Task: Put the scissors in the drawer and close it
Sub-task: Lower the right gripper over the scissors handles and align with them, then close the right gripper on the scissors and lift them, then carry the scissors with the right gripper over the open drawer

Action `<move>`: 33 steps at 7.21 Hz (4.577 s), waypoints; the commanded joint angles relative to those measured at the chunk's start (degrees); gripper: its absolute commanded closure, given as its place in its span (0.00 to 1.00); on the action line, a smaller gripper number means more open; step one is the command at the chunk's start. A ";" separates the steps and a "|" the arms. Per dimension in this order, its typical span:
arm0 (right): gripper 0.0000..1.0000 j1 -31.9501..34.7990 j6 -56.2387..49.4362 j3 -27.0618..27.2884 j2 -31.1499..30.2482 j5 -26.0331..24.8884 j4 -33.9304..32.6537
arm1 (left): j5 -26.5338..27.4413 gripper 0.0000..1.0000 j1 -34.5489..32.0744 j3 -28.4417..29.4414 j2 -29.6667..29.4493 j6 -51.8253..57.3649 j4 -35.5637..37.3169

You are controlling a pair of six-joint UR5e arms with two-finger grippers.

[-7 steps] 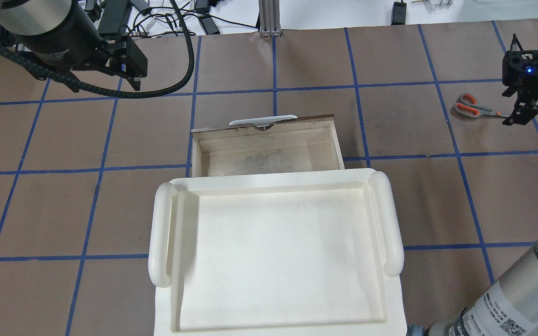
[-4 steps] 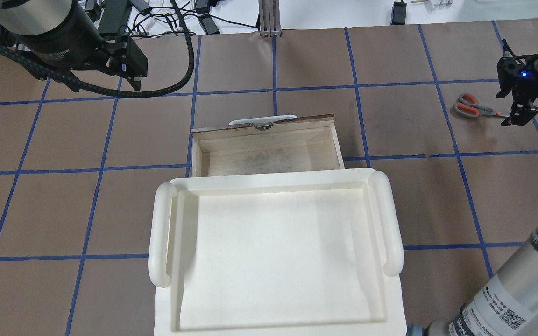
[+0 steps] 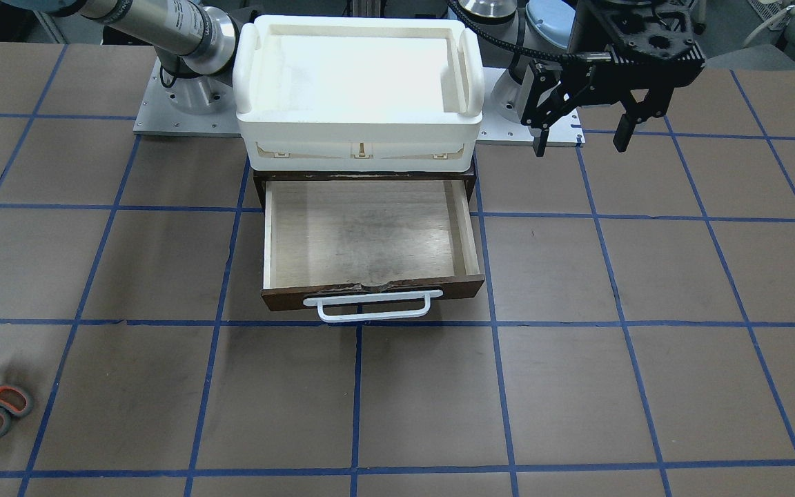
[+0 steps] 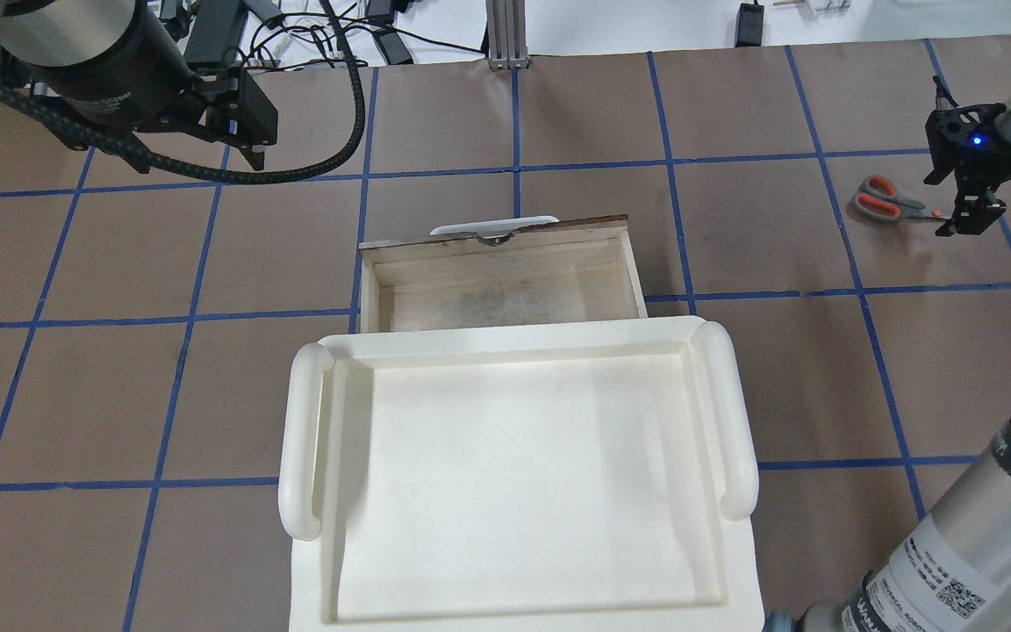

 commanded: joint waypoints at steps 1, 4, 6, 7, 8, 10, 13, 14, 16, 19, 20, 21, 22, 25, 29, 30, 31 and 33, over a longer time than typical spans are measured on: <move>0.01 0.36 -0.89 0.01 0.78 -0.27 -0.03 | -0.05 0.00 0.00 0.00 -0.01 0.00 0.00; 0.08 0.54 -1.07 0.01 1.40 -0.71 0.05 | 0.04 0.00 0.00 0.00 -0.01 0.00 0.00; 0.34 0.62 -1.16 0.01 1.40 -0.80 0.05 | 0.13 0.00 0.00 0.00 -0.01 0.00 0.00; 0.62 0.89 -1.16 -0.07 1.23 -1.15 -0.29 | 0.04 0.00 0.00 0.00 -0.01 0.00 0.00; 1.00 1.93 -1.51 -0.08 0.88 -3.50 -1.52 | 0.04 0.00 0.00 0.00 -0.01 0.00 0.00; 1.00 2.91 -2.30 -0.08 -0.09 -4.84 -2.06 | -0.05 0.00 0.00 0.00 -0.01 0.00 0.00; 1.00 4.14 -2.30 -0.08 -3.52 -5.98 -0.83 | -0.05 0.00 0.00 0.00 -0.01 0.00 0.00; 1.00 4.14 -2.30 -0.08 -5.09 -5.55 -0.65 | -0.05 0.00 0.00 0.00 -0.01 0.00 0.00; 1.00 6.06 -1.60 -0.08 -10.17 -5.02 4.86 | -0.05 0.00 0.00 0.00 -0.01 0.00 0.00; 1.00 11.85 4.62 -0.08 -18.87 -1.51 16.11 | -0.05 0.00 -0.09 0.00 0.07 -0.09 -0.09; 1.00 15.09 8.64 -0.08 -21.16 -0.46 18.92 | 0.04 0.00 0.00 0.00 0.07 -0.09 -0.26; 1.00 18.87 13.91 -0.08 -24.06 -0.36 21.65 | 0.04 0.00 0.00 0.00 0.07 0.00 -0.35; 1.00 23.34 18.83 -0.08 -25.91 0.25 23.07 | 0.04 0.00 -0.09 -0.09 0.07 0.00 -0.52; 1.00 36.26 35.62 0.01 -27.16 1.92 23.52 | 0.48 0.00 0.00 -0.09 0.07 -0.09 -0.70; 1.00 47.28 43.32 0.71 -26.90 1.13 23.43 | -0.30 0.00 0.09 -1.76 0.43 0.00 -0.09; 1.00 48.95 42.62 0.89 -26.55 1.05 23.35 | -3.70 0.00 0.26 -1.76 0.25 -0.61 -0.52; 1.00 50.10 42.61 0.98 -25.42 1.04 23.17 | -6.61 0.00 0.35 -1.85 -0.10 -1.14 -0.61; 1.00 52.56 42.26 2.28 -23.57 0.70 22.65 | -7.25 0.00 0.35 -1.76 -0.36 -1.06 -3.58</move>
